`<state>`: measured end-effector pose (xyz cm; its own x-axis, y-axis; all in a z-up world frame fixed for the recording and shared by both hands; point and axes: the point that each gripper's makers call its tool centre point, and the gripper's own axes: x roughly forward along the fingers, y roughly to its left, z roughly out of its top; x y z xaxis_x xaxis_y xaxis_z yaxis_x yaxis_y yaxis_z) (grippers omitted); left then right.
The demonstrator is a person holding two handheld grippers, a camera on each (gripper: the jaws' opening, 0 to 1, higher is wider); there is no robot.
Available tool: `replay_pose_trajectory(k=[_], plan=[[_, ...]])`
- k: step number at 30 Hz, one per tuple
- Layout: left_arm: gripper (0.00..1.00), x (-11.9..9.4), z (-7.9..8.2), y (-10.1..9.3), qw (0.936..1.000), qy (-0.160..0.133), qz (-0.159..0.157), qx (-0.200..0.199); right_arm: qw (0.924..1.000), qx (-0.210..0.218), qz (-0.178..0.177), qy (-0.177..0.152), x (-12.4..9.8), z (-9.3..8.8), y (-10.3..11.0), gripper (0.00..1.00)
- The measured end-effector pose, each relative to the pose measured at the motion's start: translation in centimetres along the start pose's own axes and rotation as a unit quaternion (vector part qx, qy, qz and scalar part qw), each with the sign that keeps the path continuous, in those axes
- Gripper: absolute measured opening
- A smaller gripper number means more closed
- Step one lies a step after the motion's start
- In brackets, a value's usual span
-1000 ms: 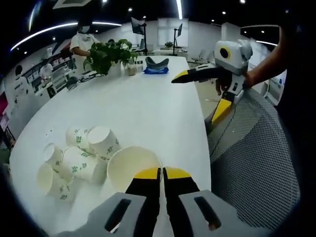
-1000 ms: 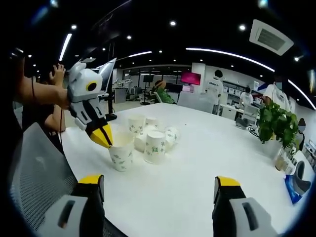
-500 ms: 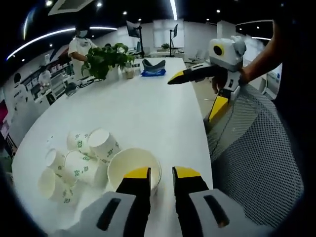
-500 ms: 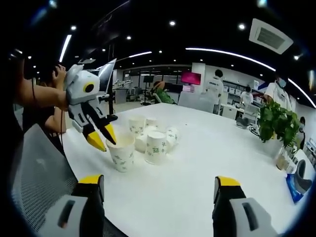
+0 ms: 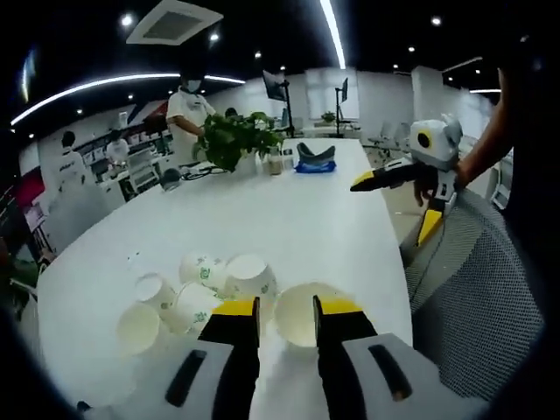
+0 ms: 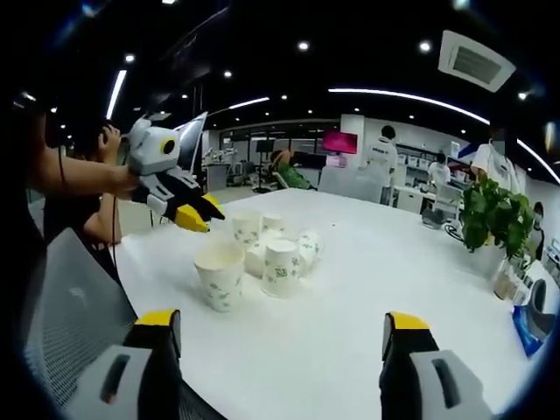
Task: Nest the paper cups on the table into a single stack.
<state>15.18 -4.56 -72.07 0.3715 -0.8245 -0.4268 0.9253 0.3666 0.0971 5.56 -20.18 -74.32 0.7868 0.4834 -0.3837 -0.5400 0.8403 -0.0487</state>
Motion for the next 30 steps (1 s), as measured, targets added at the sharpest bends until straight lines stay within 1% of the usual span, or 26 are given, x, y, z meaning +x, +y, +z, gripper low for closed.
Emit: replay_pose_trajectory(k=[6,9,11,16,23,27,30], plan=[[0.29,-1.0,-0.4,3.9,0.9987,-0.015,0.045,-0.018,1.0000,-0.001,-0.002,0.001,0.0,0.0,-0.1,0.97],[0.30,-1.1,-1.1,5.7,0.9977,-0.010,0.063,-0.023,1.0000,-0.002,-0.001,0.002,0.0,-0.1,0.0,0.97],[0.32,-1.0,-1.7,6.5,0.9974,-0.004,0.067,-0.027,1.0000,-0.002,-0.001,0.003,0.0,-0.1,0.0,0.97],[0.33,-0.7,-2.6,8.0,0.9965,0.005,0.078,-0.031,1.0000,-0.003,-0.002,0.006,0.0,-0.2,-0.1,0.97],[0.33,0.0,-3.4,9.3,0.9962,0.016,0.081,-0.025,1.0000,-0.004,-0.002,0.009,0.1,-0.3,-0.1,0.97],[0.30,0.4,-3.7,10.3,0.9953,0.020,0.092,-0.023,0.9998,-0.008,0.002,0.015,0.2,-0.5,0.1,0.97],[0.26,0.7,-3.9,10.8,0.9952,0.024,0.092,-0.020,0.9999,-0.008,-0.001,0.015,0.1,-0.5,0.0,0.97]])
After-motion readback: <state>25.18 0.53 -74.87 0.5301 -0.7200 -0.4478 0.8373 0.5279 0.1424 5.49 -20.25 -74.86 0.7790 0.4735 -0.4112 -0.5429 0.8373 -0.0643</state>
